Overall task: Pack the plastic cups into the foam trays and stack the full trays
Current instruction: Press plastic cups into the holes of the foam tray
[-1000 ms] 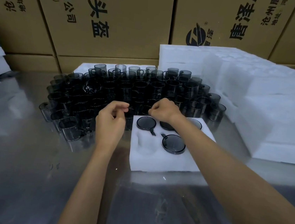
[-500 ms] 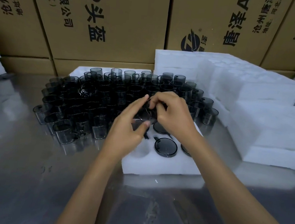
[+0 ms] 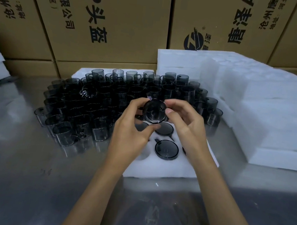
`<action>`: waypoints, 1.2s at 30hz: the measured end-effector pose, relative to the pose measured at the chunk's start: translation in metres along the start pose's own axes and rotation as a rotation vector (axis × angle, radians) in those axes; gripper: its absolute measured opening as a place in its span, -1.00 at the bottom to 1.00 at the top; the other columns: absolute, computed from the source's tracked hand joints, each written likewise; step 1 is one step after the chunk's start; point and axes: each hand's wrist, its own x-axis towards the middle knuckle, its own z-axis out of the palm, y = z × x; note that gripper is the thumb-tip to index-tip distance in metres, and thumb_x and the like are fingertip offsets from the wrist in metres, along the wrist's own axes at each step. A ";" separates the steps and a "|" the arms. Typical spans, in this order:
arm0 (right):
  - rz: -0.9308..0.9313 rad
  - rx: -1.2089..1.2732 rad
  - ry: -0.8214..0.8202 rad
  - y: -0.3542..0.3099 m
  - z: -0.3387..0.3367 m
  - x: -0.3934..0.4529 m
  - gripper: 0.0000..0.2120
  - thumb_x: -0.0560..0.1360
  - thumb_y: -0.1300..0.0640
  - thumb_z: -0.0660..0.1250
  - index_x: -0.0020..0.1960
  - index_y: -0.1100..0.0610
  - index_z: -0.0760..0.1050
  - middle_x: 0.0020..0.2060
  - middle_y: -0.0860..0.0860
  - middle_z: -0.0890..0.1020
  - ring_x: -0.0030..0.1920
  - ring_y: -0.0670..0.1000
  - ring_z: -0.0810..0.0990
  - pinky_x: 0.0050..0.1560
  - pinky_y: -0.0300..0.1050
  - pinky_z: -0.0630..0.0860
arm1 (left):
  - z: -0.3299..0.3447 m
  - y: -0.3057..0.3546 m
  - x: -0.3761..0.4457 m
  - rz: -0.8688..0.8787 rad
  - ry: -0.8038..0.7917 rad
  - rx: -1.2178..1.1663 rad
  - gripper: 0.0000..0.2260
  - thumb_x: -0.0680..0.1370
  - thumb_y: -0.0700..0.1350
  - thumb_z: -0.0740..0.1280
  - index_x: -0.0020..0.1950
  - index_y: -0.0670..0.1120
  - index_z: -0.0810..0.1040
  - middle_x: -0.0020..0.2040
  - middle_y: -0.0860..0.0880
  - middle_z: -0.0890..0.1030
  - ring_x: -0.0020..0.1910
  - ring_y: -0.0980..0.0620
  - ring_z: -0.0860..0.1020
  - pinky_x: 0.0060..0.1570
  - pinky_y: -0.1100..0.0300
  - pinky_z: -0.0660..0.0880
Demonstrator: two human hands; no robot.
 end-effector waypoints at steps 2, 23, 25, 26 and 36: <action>-0.027 -0.039 0.007 0.001 0.001 -0.002 -0.86 0.55 0.25 0.37 0.07 0.11 0.65 -0.04 -0.08 0.70 0.02 -0.11 0.64 0.04 -0.26 0.53 | -0.001 0.000 0.001 0.008 -0.003 0.010 -0.51 0.43 -0.11 0.55 0.26 0.17 0.43 0.13 0.27 0.55 0.07 0.23 0.57 0.01 0.36 0.50; 0.012 -0.345 -0.177 0.011 0.024 -0.021 -0.94 0.43 0.07 0.33 -0.19 0.02 0.56 -0.39 -0.05 0.64 -0.38 -0.03 0.58 -0.26 -0.01 0.57 | -0.057 -0.019 0.013 -0.418 -0.267 -0.067 -0.90 0.51 0.01 0.45 -0.14 0.04 0.74 -0.35 0.01 0.66 -0.43 0.19 0.53 -0.41 0.37 0.42; 0.009 -0.346 -0.195 0.011 0.025 -0.021 -0.95 0.42 0.08 0.33 -0.20 0.02 0.55 -0.38 -0.05 0.64 -0.37 -0.05 0.59 -0.27 -0.06 0.57 | -0.061 -0.019 0.012 -0.431 -0.303 -0.059 -0.86 0.49 0.08 0.45 -0.14 0.05 0.73 -0.30 -0.01 0.68 -0.40 0.17 0.54 -0.36 0.28 0.44; 0.006 -0.350 -0.201 0.012 0.025 -0.022 -0.95 0.42 0.09 0.33 -0.21 0.03 0.54 -0.38 -0.06 0.64 -0.37 -0.06 0.59 -0.28 -0.08 0.56 | -0.062 -0.020 0.012 -0.434 -0.321 -0.052 -0.83 0.48 0.12 0.46 -0.13 0.04 0.73 -0.29 -0.01 0.68 -0.39 0.17 0.54 -0.34 0.21 0.43; -0.101 -0.660 -0.250 0.017 0.026 -0.026 -0.93 0.40 0.02 0.31 -0.23 -0.03 0.45 -0.33 -0.17 0.54 -0.16 -0.11 0.47 -0.21 -0.04 0.52 | -0.063 -0.027 0.010 -0.473 -0.436 -0.065 -0.85 0.45 0.03 0.50 -0.01 0.05 0.71 -0.21 -0.09 0.67 -0.34 0.12 0.52 -0.27 0.14 0.44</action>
